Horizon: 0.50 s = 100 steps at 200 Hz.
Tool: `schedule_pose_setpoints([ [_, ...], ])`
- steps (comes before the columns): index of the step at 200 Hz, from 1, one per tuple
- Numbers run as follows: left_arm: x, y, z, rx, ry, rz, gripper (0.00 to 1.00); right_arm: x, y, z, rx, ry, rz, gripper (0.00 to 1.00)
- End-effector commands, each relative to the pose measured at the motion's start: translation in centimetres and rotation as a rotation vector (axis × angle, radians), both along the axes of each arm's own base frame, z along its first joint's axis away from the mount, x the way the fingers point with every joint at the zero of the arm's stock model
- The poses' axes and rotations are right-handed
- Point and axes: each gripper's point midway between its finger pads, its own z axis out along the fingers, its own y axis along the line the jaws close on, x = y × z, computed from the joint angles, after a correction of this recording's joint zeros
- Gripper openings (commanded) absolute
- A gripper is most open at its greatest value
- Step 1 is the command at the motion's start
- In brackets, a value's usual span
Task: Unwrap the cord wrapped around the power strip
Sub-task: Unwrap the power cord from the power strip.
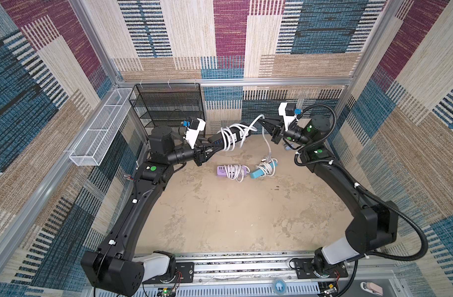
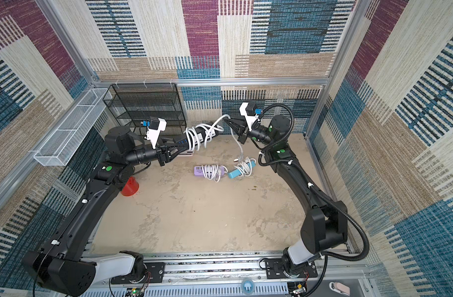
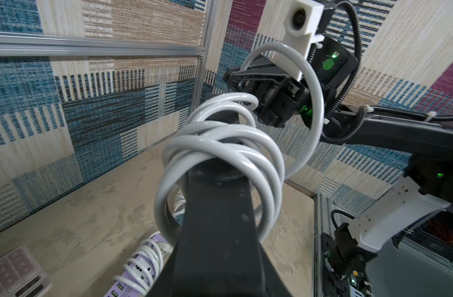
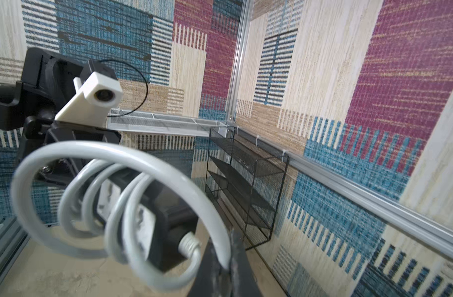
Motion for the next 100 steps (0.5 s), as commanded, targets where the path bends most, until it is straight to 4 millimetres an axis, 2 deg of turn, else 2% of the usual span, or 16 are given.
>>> schedule_pose_setpoints([
  [1,1.3,1.1,1.3,0.019,-0.087,0.101,0.00,-1.1,-0.6,-2.5,-0.052,0.057,-0.033,0.00],
  [28,2.1,1.3,2.5,0.005,-0.102,0.133,0.00,-3.7,-0.8,-5.1,-0.050,0.144,0.004,0.00],
  [55,2.2,0.9,4.6,-0.048,-0.123,0.110,0.00,-5.5,0.1,-7.8,-0.065,0.229,0.040,0.00],
  [80,1.5,-0.2,6.9,-0.099,-0.132,0.027,0.00,-6.0,1.1,-10.1,-0.078,0.302,0.071,0.00],
  [100,0.4,-1.2,7.9,-0.120,-0.138,-0.037,0.00,-5.3,1.7,-12.0,-0.086,0.358,0.076,0.00],
])
